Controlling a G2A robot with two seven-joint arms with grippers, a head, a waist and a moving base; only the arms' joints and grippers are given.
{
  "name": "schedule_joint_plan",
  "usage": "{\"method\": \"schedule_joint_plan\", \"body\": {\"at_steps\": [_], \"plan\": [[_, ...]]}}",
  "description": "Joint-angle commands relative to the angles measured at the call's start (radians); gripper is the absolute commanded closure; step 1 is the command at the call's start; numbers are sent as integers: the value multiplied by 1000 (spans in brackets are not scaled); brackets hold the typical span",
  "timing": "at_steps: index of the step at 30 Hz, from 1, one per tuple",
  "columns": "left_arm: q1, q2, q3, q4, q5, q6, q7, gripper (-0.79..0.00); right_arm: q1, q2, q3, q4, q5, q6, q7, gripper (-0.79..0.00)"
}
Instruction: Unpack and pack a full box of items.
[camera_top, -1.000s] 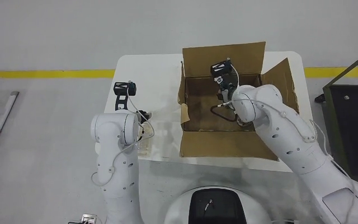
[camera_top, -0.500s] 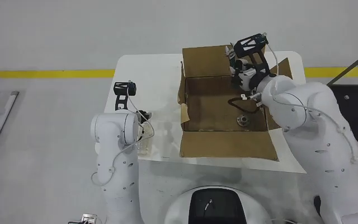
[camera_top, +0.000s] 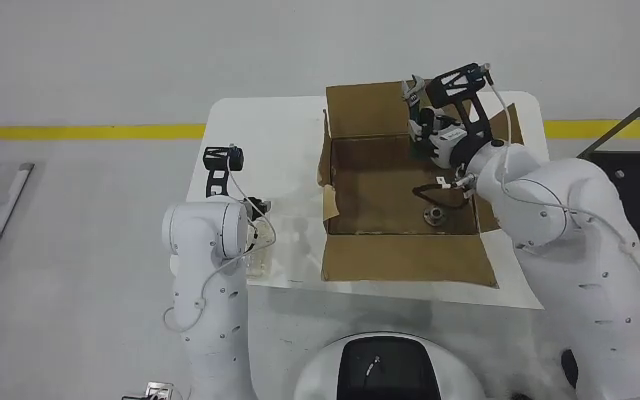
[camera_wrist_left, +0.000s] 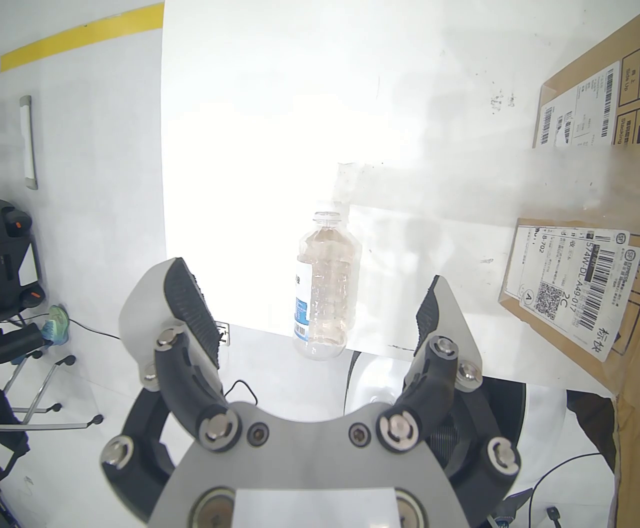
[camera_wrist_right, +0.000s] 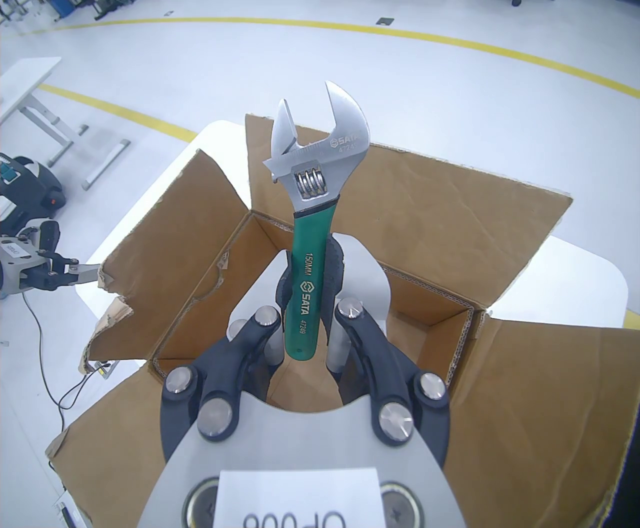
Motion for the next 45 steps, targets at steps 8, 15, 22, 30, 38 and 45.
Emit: {"method": "schedule_joint_plan", "body": {"at_steps": [8, 15, 22, 30, 38, 45], "plan": [[0, 0, 0, 0, 0, 0, 0, -785, -26, 5, 48, -37, 37, -12, -31, 0], [0, 0, 0, 0, 0, 0, 0, -785, -93, 23, 212, -152, 119, -34, 1, 0], [0, 0, 0, 0, 0, 0, 0, -785, -190, 44, 424, -269, 160, -39, 54, 0], [0, 0, 0, 0, 0, 0, 0, -785, -312, 63, 624, -330, 174, -46, 120, 0], [0, 0, 0, 0, 0, 0, 0, -785, -520, 68, 733, -369, 199, -63, 154, 0], [0, 0, 0, 0, 0, 0, 0, -785, -731, 65, 765, -356, 182, -94, 160, 0]]}}
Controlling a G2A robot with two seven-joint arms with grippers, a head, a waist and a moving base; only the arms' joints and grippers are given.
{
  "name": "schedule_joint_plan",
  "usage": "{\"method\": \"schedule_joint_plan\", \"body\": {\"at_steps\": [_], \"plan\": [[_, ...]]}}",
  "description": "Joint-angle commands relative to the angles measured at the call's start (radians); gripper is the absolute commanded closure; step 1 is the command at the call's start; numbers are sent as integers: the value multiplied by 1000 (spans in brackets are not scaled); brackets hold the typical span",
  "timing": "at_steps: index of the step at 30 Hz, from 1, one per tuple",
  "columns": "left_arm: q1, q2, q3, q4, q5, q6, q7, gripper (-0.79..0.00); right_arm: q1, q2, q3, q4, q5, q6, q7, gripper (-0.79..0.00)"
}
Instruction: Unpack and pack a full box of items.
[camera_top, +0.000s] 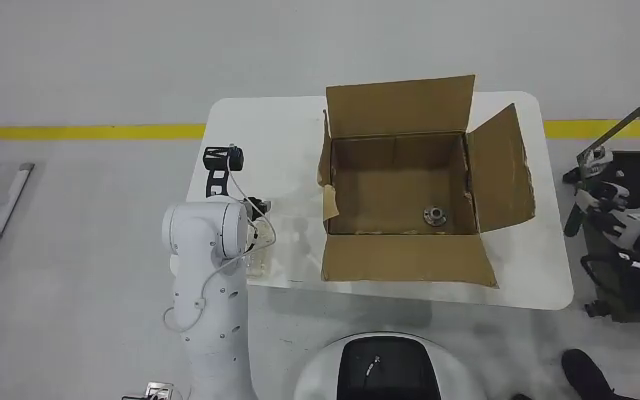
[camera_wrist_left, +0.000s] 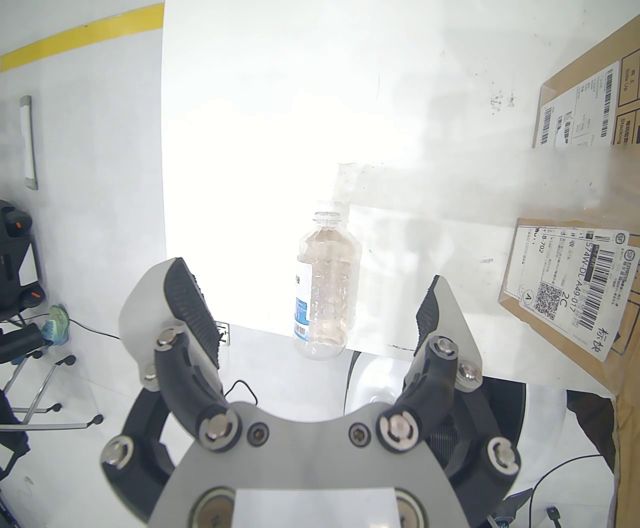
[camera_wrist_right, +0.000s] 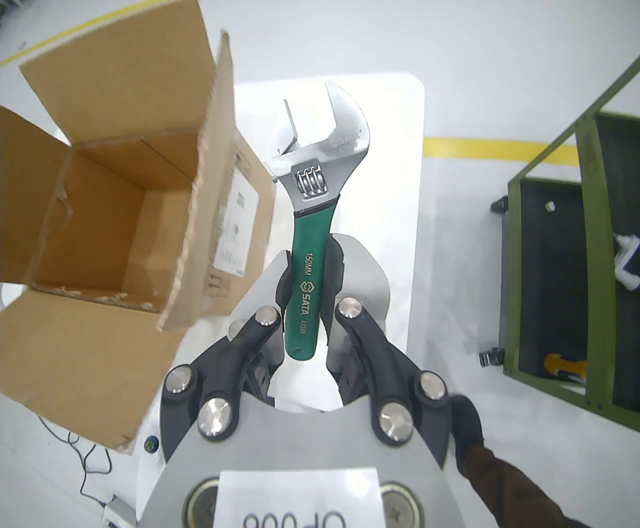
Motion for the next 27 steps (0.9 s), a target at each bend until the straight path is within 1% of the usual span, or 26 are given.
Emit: {"method": "schedule_joint_plan", "body": {"at_steps": [1, 6, 12, 17, 27], "plan": [[0, 0, 0, 0, 0, 0, 0, -785, -48, -1, -4, 7, -13, -12, -2, 0], [0, 0, 0, 0, 0, 0, 0, -785, -137, -1, -39, 54, -41, -52, -24, 0], [0, 0, 0, 0, 0, 0, 0, -785, -163, 0, -122, 147, -101, -47, -69, 0], [0, 0, 0, 0, 0, 0, 0, -785, -129, 3, -188, 225, -155, -27, -76, 0], [0, 0, 0, 0, 0, 0, 0, -785, -1, 9, -313, 358, -217, -11, -62, 0]]}}
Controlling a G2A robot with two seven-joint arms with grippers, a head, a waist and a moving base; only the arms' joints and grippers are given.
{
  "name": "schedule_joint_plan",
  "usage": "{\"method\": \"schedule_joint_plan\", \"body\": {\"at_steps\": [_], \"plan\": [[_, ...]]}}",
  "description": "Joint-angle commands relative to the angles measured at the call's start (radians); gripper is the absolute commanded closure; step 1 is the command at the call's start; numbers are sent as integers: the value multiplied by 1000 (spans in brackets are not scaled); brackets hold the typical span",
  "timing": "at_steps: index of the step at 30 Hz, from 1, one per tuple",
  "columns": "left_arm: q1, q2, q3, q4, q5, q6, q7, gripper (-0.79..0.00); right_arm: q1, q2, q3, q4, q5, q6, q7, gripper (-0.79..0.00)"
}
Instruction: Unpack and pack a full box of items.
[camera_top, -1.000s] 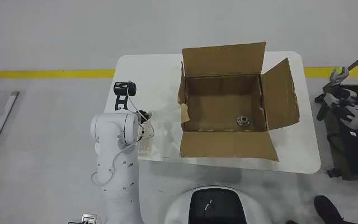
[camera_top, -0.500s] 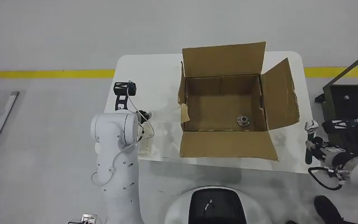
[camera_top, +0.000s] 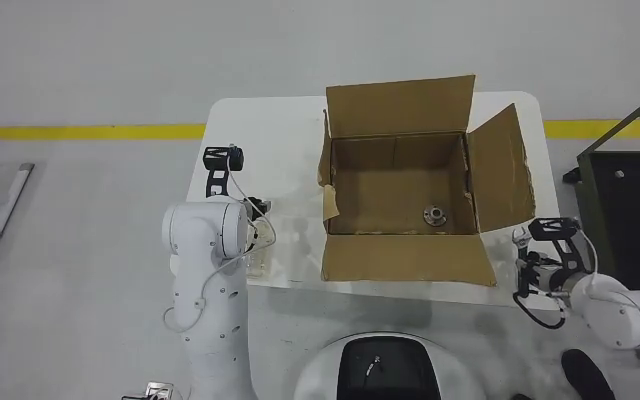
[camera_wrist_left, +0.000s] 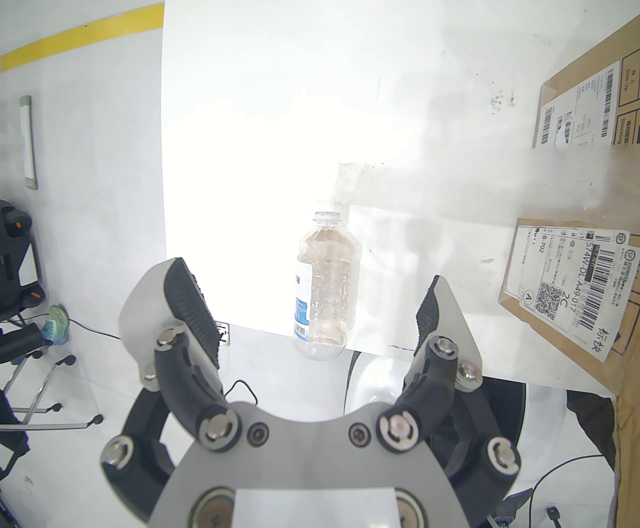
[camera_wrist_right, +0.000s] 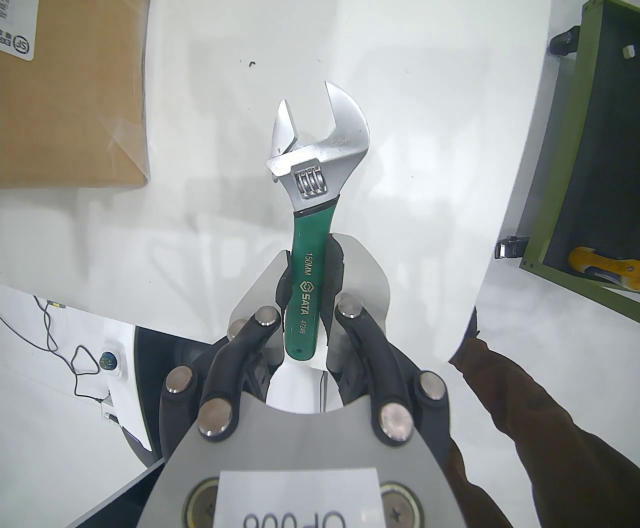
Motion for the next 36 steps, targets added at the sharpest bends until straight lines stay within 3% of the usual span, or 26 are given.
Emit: {"method": "schedule_joint_plan", "body": {"at_steps": [1, 2, 4, 7, 11, 13, 19, 22, 23, 24, 25, 27, 31, 36], "plan": [[0, 0, 0, 0, 0, 0, 0, -785, 20, 1, -18, 17, -8, -1, 3, 0], [0, 0, 0, 0, 0, 0, 0, -785, 28, 2, -26, 29, -16, -1, 10, -62], [0, 0, 0, 0, 0, 0, 0, -785, 45, 3, -35, 41, -20, 4, 11, -108], [0, 0, 0, 0, 0, 0, 0, -785, 58, 5, -44, 52, -23, 4, 14, -280], [0, 0, 0, 0, 0, 0, 0, -785, 64, 7, -48, 58, -20, 8, 20, -320], [0, 0, 0, 0, 0, 0, 0, -785, 67, 9, -47, 58, -18, 10, 26, -388], [0, 0, 0, 0, 0, 0, 0, -785, 70, 13, 15, -47, 36, 60, 19, -360], [0, 0, 0, 0, 0, 0, 0, -785, 68, 15, 98, -149, 75, 105, 7, -305], [0, 0, 0, 0, 0, 0, 0, -785, 69, 17, 128, -178, 75, 124, 8, -169], [0, 0, 0, 0, 0, 0, 0, -785, 73, 18, 157, -207, 81, 144, 7, -117], [0, 0, 0, 0, 0, 0, 0, -785, 85, 18, 186, -236, 107, 172, -10, 0], [0, 0, 0, 0, 0, 0, 0, -785, 112, 17, 238, -260, 165, 232, -37, 0], [0, 0, 0, 0, 0, 0, 0, -785, 209, 28, 273, -288, 192, 228, -52, 0], [0, 0, 0, 0, 0, 0, 0, -785, 394, 49, 174, -305, 161, 171, -34, 0]]}}
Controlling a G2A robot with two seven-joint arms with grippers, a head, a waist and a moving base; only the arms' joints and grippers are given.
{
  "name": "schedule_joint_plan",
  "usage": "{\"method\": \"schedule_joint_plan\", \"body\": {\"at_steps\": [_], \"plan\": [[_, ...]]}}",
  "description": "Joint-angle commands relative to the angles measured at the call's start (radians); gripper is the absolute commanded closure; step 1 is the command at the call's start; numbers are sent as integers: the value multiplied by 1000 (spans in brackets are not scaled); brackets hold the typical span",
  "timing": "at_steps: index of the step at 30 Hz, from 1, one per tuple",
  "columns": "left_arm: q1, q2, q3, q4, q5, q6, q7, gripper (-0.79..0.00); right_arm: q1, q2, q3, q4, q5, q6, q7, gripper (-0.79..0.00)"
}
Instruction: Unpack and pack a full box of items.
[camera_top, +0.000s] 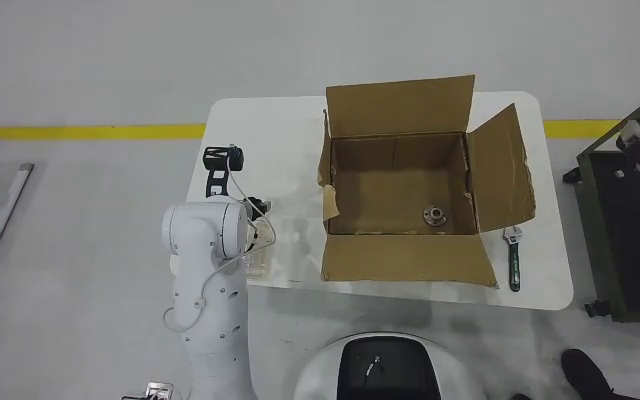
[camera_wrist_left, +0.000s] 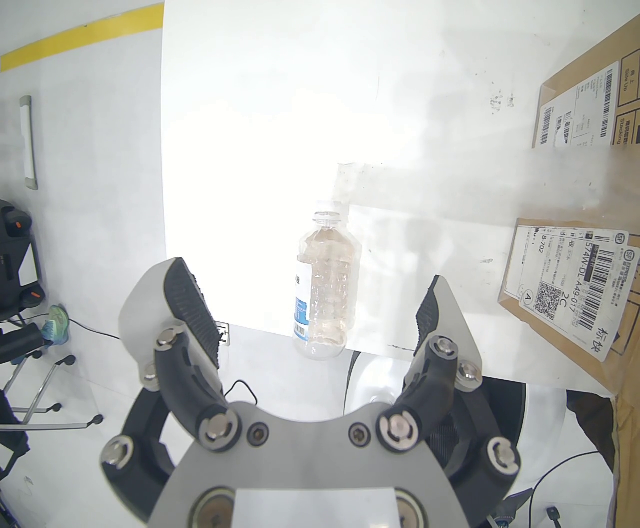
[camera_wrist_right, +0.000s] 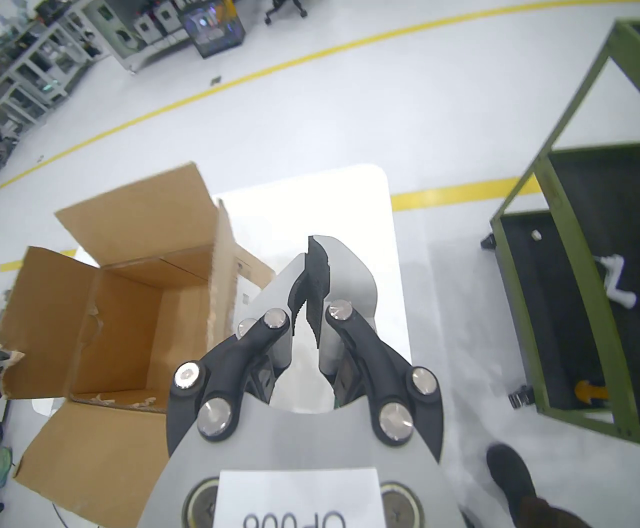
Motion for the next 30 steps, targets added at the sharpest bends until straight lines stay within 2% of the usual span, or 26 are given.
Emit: {"method": "schedule_joint_plan", "body": {"at_steps": [1, 6, 12, 16, 20, 22, 30], "plan": [[0, 0, 0, 0, 0, 0, 0, -785, 78, 7, -72, -2, -17, -31, 14, 0], [0, 0, 0, 0, 0, 0, 0, -785, 232, 20, -334, 7, -167, -135, 90, 0], [0, 0, 0, 0, 0, 0, 0, -785, 329, 11, -601, 102, -324, -109, 168, 0], [0, 0, 0, 0, 0, 0, 0, -785, 322, 1, -724, 167, -400, -63, 231, 0], [0, 0, 0, 0, 0, 0, 0, -785, 297, -6, -784, 229, -449, -17, 248, 0], [0, 0, 0, 0, 0, 0, 0, -785, 292, -8, -794, 263, -440, -47, 234, 0], [0, 0, 0, 0, 0, 0, 0, -785, 292, -8, -794, 263, -440, -47, 234, 0]]}}
